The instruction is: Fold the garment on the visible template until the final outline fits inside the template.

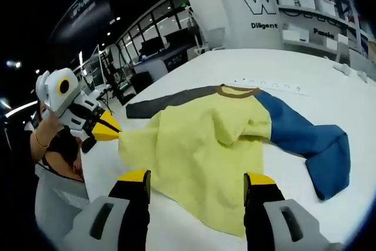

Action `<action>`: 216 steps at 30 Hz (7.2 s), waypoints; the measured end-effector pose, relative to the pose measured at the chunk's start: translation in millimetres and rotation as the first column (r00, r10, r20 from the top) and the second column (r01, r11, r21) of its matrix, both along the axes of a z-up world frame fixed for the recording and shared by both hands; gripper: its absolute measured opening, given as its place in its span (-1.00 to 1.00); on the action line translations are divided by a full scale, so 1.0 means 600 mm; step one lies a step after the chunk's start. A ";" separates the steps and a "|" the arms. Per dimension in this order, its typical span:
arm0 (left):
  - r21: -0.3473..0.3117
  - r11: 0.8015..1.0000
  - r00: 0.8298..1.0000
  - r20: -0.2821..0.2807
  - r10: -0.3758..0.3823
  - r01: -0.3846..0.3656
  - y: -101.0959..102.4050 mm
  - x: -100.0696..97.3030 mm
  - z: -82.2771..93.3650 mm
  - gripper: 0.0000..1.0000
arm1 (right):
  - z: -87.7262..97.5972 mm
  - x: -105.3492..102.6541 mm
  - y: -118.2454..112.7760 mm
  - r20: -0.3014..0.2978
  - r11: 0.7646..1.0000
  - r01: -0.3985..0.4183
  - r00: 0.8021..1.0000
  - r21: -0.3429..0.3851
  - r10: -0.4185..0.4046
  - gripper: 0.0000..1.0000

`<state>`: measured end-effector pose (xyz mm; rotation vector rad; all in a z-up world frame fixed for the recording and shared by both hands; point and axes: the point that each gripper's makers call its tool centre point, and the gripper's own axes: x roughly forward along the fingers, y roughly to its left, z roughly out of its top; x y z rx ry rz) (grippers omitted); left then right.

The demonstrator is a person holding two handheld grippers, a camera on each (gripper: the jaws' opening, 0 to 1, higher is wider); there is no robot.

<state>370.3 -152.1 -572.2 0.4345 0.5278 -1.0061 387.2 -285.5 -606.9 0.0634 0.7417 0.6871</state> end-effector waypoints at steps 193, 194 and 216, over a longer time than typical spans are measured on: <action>0.128 0.933 0.864 -0.351 0.361 -0.337 0.208 -0.164 -0.172 -0.98 | -0.089 -0.194 -0.146 -0.125 0.910 0.205 0.956 -0.361 -0.265 -1.00; 0.130 0.934 0.866 -0.351 0.357 -0.333 0.207 -0.167 -0.171 -0.98 | -0.088 -0.194 -0.147 -0.124 0.909 0.207 0.956 -0.362 -0.267 -1.00; 0.176 0.929 0.868 -0.334 0.367 -0.325 0.212 -0.189 -0.175 -0.97 | -0.105 -0.223 -0.146 -0.172 0.905 0.168 0.953 -0.391 -0.251 -1.00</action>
